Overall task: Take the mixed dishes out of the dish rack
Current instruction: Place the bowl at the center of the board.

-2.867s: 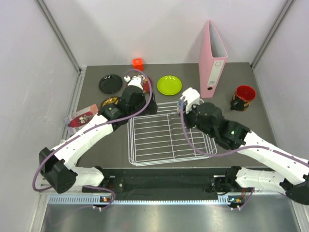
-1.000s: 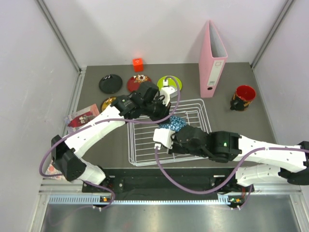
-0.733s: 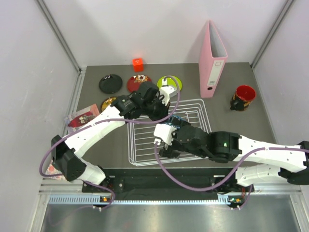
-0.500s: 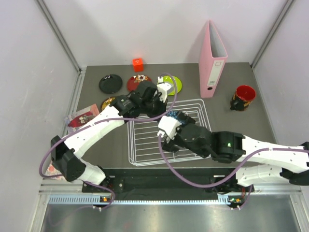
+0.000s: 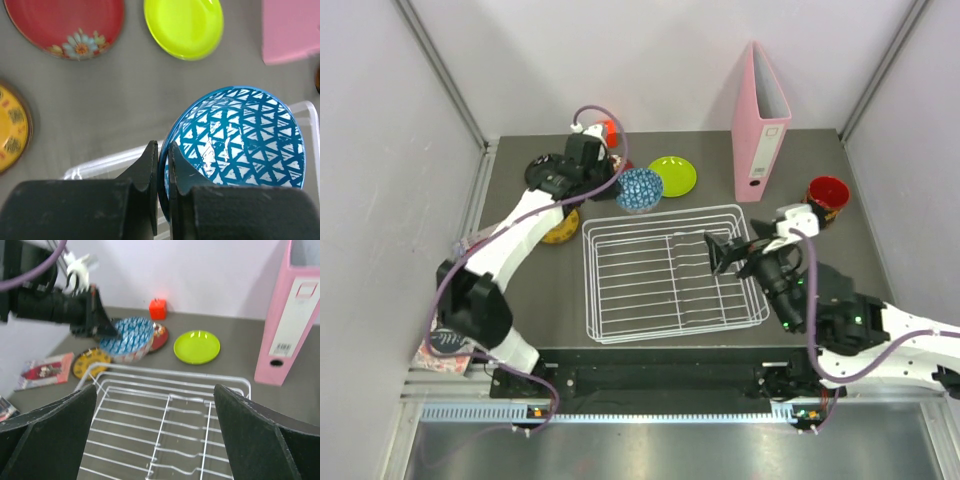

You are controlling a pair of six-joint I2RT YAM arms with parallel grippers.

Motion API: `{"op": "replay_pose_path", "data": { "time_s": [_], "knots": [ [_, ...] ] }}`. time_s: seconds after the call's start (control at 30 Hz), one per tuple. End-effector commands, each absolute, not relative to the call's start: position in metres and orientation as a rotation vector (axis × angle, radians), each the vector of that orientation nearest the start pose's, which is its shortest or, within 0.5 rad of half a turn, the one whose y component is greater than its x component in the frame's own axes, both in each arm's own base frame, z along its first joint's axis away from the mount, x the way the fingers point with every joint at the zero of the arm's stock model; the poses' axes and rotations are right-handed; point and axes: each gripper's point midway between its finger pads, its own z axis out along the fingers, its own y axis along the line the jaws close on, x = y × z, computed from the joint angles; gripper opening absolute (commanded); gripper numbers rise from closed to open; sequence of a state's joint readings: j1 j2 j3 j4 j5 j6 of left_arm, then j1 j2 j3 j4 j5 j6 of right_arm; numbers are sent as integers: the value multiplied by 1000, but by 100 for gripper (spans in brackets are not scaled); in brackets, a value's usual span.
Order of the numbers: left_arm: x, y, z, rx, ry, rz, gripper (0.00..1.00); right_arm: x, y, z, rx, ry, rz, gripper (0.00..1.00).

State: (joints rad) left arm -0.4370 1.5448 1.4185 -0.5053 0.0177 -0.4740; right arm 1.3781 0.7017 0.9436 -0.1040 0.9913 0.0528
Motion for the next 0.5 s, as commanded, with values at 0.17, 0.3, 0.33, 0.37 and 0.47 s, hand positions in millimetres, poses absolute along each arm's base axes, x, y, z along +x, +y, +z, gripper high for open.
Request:
{"op": "replay_pose_path", "data": {
  "time_s": [0.17,0.3,0.33,0.37,0.47],
  "knots": [
    [519,-202,238,-226,2099,-485,0,185,189,352,-52,1547,510,100],
    [540,-204,200,-222,2165,-483,0,185,183,351,-41,1539,497,100],
    [542,-203,187,-227,2192,-465,0,186,180,351,-28,1537,489,100],
    [543,-200,182,-234,2198,-447,0,186,178,351,-26,1537,483,100],
    [545,-197,161,-228,2230,-439,0,187,172,353,-7,1526,481,100]
  ]
}}
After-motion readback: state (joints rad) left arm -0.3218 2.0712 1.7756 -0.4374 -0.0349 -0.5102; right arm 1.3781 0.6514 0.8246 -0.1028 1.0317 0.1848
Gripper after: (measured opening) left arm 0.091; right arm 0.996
